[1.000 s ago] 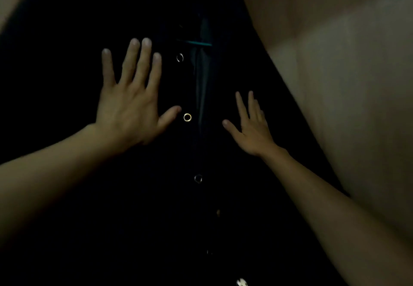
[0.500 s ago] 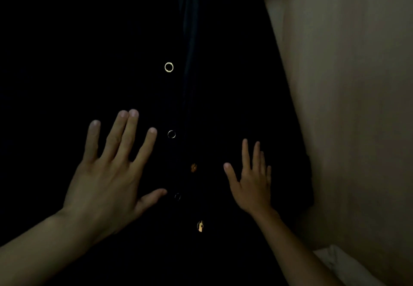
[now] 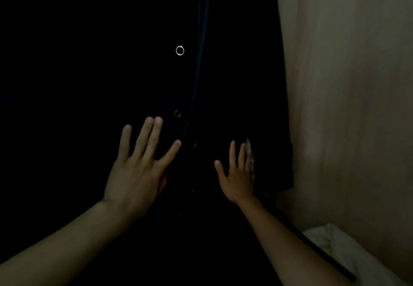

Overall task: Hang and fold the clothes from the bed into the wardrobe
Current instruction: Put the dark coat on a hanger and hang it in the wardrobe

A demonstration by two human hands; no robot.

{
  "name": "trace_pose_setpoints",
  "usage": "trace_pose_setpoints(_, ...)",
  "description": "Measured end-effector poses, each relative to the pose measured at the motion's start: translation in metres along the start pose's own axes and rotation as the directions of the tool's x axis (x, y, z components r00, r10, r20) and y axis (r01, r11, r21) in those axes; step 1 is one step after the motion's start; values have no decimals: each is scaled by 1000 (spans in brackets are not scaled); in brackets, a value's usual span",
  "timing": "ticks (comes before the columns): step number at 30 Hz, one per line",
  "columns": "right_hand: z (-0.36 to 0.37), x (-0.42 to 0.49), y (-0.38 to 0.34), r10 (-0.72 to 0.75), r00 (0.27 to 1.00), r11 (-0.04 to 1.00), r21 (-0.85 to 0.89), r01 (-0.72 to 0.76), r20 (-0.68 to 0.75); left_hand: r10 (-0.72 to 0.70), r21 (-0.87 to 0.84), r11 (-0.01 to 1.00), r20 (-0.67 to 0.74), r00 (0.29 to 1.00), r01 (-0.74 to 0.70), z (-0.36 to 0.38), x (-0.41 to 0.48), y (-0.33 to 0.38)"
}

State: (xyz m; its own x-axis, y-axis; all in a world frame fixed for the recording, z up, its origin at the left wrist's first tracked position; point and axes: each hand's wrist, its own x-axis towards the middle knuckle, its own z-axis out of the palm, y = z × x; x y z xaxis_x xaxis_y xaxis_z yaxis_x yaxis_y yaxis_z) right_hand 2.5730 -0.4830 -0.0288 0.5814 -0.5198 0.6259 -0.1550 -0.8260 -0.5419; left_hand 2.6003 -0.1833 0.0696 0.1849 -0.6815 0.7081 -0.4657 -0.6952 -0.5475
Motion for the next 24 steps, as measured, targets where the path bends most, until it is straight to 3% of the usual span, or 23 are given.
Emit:
trace_pose_setpoints(3,-1,-48,24,20,998,996,-90,-15,60,36,-167,985,22,999,-32,4,-34,31)
trace_pose_setpoints(6,-4,-87,42,137,986,981,-153,-122,94,136,-236,967,166,977,-95,16,-70,61)
trace_pose_setpoints(9,-7,-100,40,188,970,961,-232,-149,156,192,-251,960,286,939,-120,33,-91,70)
trace_pose_setpoints(13,-10,-96,21,236,938,942,-298,-157,253,124,-179,982,414,902,-53,43,-89,66)
trace_pose_setpoints(19,-14,-122,8,257,878,941,-310,-133,404,60,-66,997,436,898,-34,35,-87,72)
trace_pose_setpoints(24,-21,-141,3,231,863,959,-255,-124,449,60,-130,992,429,901,-4,19,-89,83)
